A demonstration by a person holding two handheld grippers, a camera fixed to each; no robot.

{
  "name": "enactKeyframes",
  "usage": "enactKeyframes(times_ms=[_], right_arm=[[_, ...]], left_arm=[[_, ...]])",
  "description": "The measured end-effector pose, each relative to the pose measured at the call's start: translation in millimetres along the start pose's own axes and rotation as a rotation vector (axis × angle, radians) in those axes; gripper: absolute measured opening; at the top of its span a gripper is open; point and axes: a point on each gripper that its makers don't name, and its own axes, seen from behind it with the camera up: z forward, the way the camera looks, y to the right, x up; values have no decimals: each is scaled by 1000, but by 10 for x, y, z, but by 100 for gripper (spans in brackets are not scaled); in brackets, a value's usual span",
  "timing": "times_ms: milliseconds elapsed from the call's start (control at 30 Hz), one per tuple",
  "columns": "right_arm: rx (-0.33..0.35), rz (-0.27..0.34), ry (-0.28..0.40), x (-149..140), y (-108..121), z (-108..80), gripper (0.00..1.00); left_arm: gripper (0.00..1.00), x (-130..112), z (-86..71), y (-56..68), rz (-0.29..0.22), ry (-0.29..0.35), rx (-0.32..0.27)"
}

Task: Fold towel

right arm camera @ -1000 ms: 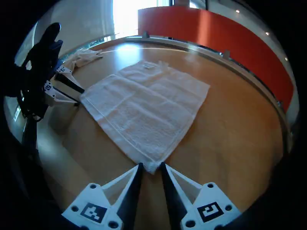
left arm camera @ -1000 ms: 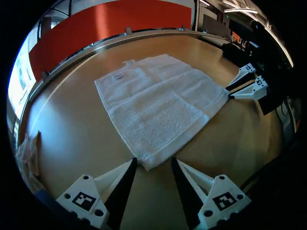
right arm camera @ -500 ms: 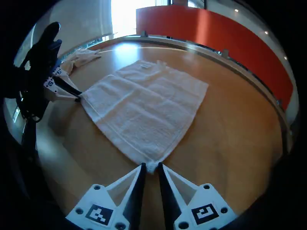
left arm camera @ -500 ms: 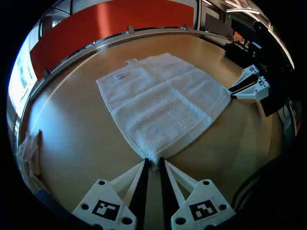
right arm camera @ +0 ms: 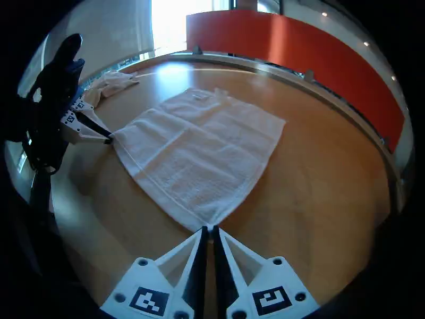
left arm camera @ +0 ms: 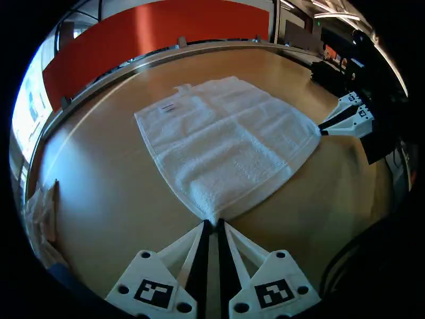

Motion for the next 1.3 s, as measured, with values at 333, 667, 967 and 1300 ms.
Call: enactKeyframes(times_ms=[333, 667, 967, 1300], right_arm=[[4, 45, 1, 32, -25, -30, 7], [10, 42, 16, 110, -43, -115, 7], [9, 23, 48, 295, -88, -294, 7], [13, 32, 102, 579, -177, -689, 7]], left_arm=[[11, 4, -9, 7, 4, 5, -3], [11, 76, -87, 5, -15, 24, -9], [11, 196, -279, 32, -40, 39, -18], [11, 299, -639, 102, -102, 33, -48]])
